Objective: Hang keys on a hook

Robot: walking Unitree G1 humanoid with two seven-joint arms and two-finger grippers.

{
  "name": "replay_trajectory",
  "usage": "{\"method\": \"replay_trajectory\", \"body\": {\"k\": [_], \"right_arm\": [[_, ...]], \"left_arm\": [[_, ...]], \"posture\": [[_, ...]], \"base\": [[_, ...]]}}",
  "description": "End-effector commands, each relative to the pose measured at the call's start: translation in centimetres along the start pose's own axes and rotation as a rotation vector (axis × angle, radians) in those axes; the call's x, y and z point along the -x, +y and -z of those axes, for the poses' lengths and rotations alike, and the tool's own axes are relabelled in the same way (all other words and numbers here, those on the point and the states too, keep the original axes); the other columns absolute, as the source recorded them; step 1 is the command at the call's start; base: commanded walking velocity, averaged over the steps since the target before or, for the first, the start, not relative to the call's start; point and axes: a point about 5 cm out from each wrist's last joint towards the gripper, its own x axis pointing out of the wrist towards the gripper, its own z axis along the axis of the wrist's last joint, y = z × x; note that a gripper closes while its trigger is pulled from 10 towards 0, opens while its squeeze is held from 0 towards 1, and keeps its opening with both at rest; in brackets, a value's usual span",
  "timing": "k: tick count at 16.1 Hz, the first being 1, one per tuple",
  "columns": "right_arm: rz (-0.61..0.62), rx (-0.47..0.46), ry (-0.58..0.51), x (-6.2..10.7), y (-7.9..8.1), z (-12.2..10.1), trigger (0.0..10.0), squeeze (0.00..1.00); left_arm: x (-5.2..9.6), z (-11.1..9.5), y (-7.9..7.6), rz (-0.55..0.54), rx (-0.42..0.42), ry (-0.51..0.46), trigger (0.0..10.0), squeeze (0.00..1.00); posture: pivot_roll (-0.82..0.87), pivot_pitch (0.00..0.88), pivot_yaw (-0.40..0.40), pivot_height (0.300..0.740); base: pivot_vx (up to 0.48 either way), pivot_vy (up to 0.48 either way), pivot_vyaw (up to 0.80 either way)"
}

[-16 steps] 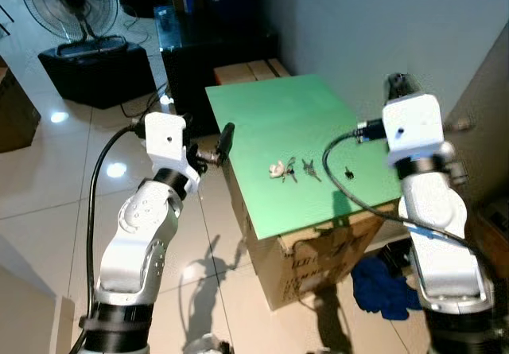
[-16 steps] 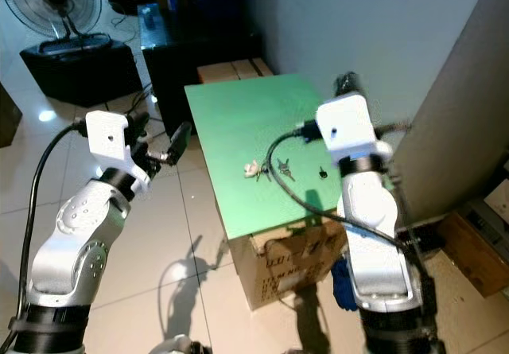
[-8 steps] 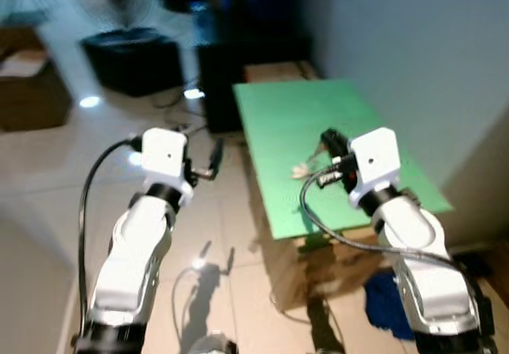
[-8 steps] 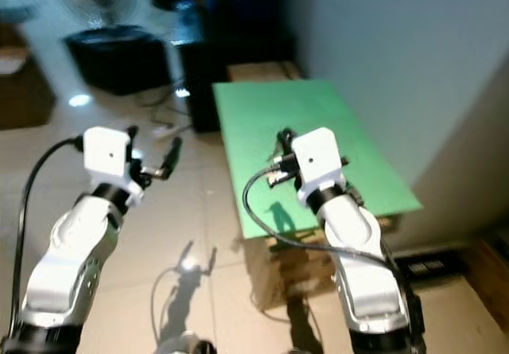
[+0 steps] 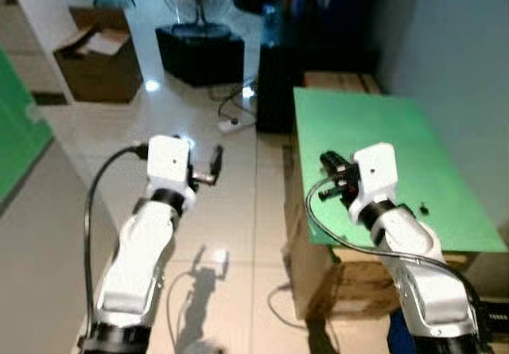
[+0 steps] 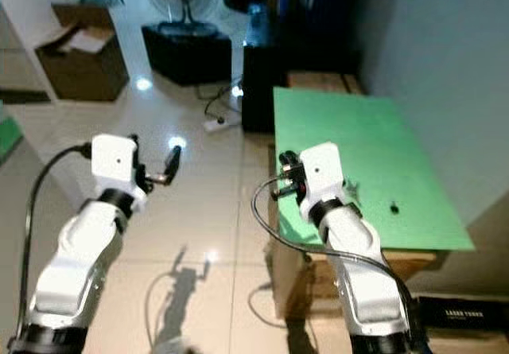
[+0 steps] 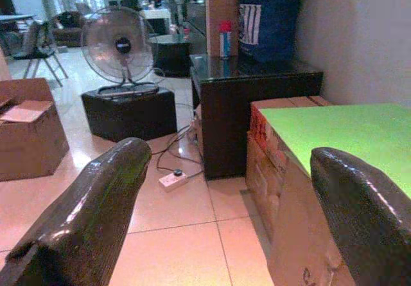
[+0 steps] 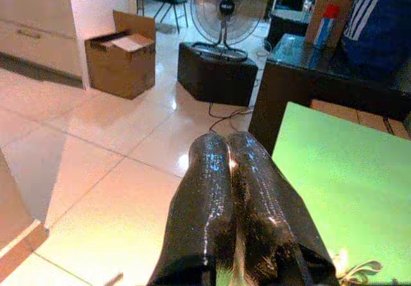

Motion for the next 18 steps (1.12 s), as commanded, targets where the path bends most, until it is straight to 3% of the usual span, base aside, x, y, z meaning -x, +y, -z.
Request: {"method": "replay_trajectory", "body": {"k": [1, 9, 13, 18], "right_arm": [[-0.018, -0.03, 0.026, -0.1, 0.3, 0.5, 10.0, 0.0], [-0.112, 0.002, 0.036, -1.1, 0.9, 0.3, 10.0, 0.0], [-0.072, -0.005, 0.024, -1.3, 0.3, 0.1, 10.0, 0.0], [-0.073, 0.025, 0.034, -1.4, 0.7, 0.3, 10.0, 0.0]], "left_arm": [[0.3, 0.2, 0.6, -0.014, -0.014, 0.001, 10.0, 0.0], [0.3, -0.1, 0.8, -0.034, -0.037, -0.032, 10.0, 0.0], [-0.1, 0.0, 0.7, -0.023, -0.064, -0.023, 10.0, 0.0], [-0.7, 0.0, 0.7, -0.036, -0.067, -0.027, 10.0, 0.0]], "posture": [[-0.06, 0.0, -0.041, 0.718], [-0.04, 0.0, -0.065, 0.718], [-0.04, 0.0, -0.062, 0.718], [-0.06, 0.0, -0.051, 0.718]], "base": [[0.0, 0.0, 0.8], [0.0, 0.0, 0.8], [0.0, 0.0, 0.8], [0.0, -0.14, 0.8]]}}
